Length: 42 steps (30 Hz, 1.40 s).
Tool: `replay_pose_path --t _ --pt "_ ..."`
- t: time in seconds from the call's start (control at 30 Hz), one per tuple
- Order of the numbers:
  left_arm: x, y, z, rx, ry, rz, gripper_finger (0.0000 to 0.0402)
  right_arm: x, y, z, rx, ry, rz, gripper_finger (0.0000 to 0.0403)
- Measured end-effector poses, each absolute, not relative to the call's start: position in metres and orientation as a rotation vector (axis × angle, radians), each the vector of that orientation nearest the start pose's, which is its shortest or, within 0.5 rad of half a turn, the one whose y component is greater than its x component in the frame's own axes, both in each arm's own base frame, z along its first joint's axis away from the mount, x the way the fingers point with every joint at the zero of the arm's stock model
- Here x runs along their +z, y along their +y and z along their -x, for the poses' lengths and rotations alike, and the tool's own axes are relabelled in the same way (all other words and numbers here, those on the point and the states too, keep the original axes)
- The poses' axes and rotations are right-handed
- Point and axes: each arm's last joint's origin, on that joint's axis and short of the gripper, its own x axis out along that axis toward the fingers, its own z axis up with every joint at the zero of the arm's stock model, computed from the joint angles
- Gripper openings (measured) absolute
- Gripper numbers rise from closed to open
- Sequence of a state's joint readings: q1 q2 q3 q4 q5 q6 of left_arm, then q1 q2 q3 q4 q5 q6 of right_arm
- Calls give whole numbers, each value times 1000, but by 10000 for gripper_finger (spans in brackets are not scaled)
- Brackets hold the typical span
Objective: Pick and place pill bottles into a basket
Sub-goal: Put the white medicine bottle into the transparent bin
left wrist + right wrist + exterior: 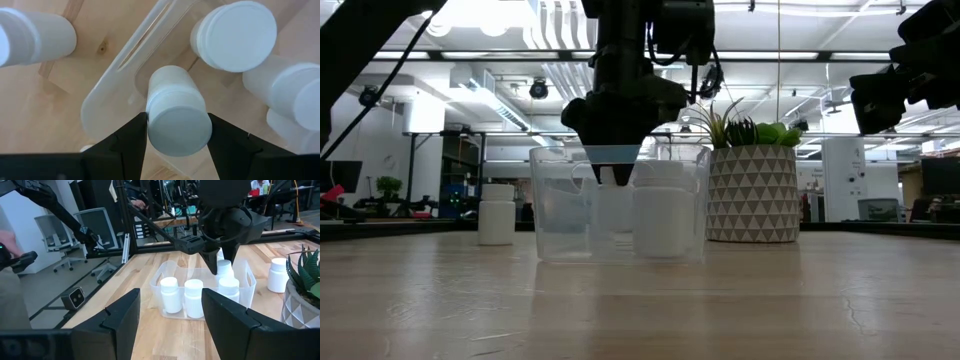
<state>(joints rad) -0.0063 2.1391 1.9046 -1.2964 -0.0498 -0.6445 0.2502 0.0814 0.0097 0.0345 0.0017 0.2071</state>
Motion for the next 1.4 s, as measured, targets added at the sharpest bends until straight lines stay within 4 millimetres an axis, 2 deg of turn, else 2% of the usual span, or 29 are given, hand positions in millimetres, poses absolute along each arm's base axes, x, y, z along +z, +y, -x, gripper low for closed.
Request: replay_pose_path --t 1.07,1.2,1.4 --pt "231 -1 -418 522 1462 465 176 164 25 -99 244 62 -201 201" --pt "231 -1 -418 521 1462 465 193 164 25 -99 244 62 -201 201" --pt "231 -1 -418 522 1462 465 244 164 25 -99 244 62 -201 201"
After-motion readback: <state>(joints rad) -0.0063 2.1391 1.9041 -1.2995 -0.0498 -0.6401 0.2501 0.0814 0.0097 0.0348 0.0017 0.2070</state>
